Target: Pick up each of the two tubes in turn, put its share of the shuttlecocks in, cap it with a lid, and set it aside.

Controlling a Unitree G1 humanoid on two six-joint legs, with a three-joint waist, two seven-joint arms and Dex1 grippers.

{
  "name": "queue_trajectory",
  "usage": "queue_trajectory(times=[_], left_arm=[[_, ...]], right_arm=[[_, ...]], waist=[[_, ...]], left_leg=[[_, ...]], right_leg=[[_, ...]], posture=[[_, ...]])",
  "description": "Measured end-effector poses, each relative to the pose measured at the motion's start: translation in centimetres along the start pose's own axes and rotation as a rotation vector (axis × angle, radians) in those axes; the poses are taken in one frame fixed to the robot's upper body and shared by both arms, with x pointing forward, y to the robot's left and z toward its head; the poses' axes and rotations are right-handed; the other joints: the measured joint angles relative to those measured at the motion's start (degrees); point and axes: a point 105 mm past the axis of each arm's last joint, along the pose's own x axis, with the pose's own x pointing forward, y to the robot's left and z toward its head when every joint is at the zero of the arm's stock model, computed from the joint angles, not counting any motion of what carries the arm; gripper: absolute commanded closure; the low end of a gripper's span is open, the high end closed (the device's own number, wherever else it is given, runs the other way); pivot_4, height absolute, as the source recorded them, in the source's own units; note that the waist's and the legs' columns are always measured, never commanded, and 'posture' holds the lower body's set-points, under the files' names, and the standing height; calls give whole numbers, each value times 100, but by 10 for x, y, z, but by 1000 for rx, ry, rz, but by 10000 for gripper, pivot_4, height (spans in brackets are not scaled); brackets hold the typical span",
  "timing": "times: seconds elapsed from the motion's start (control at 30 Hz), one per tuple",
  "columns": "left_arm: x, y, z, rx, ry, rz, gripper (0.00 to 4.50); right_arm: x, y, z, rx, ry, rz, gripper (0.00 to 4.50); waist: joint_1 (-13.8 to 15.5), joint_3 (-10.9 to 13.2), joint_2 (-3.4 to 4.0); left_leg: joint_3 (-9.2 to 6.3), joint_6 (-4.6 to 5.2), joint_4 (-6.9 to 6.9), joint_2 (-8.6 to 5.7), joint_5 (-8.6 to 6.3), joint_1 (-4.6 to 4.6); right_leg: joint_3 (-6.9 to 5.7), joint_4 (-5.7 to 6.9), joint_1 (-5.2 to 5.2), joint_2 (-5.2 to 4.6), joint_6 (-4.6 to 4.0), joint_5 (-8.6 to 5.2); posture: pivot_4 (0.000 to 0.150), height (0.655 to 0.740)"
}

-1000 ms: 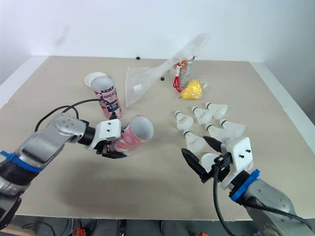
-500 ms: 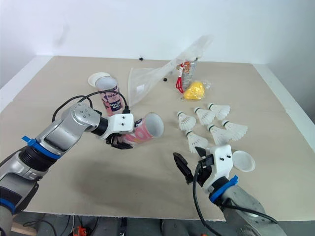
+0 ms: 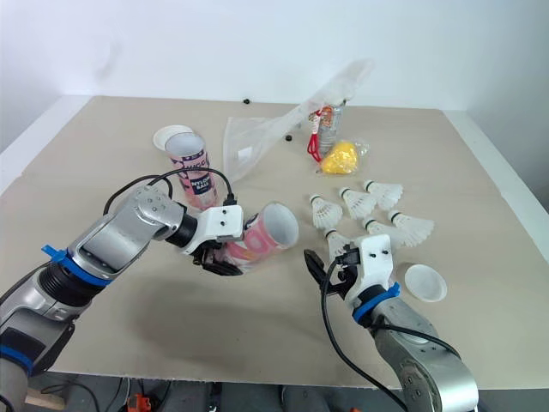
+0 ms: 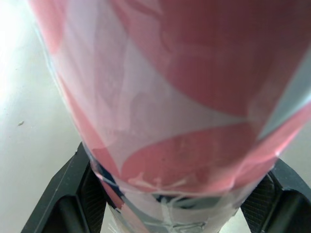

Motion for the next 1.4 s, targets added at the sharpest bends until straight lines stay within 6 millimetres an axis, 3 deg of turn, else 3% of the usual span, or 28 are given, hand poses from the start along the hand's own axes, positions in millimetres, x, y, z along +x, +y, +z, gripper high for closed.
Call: queue_trajectory(times=[0.37,0.47,0.63,0.93,1.03,1.1,1.4], left_arm=[[0,0,-4,-21,9,21,13364],[1,0,-3,-27,9,27,14004],[1,0,-3,-31,6,31,14004],[3,0,-1,-45,-3,39,14004],[3,1,-1,-47,-6,41,14004],[3,1,-1,-48,-7,42,14004],[3,2,-2,-54,-7,51,14004]], right_arm=[[11,-3,-11,27,33,-41,0],[13,-5,-13,27,47,-59,8427],[16,-9,-12,13,54,-95,29149],[20,-12,-13,5,78,-167,29149],[19,-13,-14,-2,87,-177,36838],[19,-14,-14,-10,90,-184,44536],[15,-17,-9,-57,90,-208,44536]], waist=[[-1,0,0],[-1,0,0],[-1,0,0],[-3,0,0],[-3,0,0],[-3,0,0],[-3,0,0]], left_leg=[[-2,0,5,-2,0,0],[-3,0,6,-3,0,0],[-4,-1,9,-3,1,0],[-6,-1,12,-7,1,0],[-7,-1,12,-7,1,0],[-7,-1,13,-7,1,0],[-8,-1,16,-8,1,0]], right_leg=[[0,9,0,0,1,0],[1,13,-1,0,0,-1],[0,20,-2,0,-1,-2],[1,34,-5,-1,1,-9],[0,38,-7,-1,1,-11],[1,42,-8,-1,5,-14],[0,47,-8,-1,5,-16]], posture=[[1500,7400],[1500,7400],[1500,7400],[1500,7400],[1500,7400],[1500,7400],[1500,7400]])
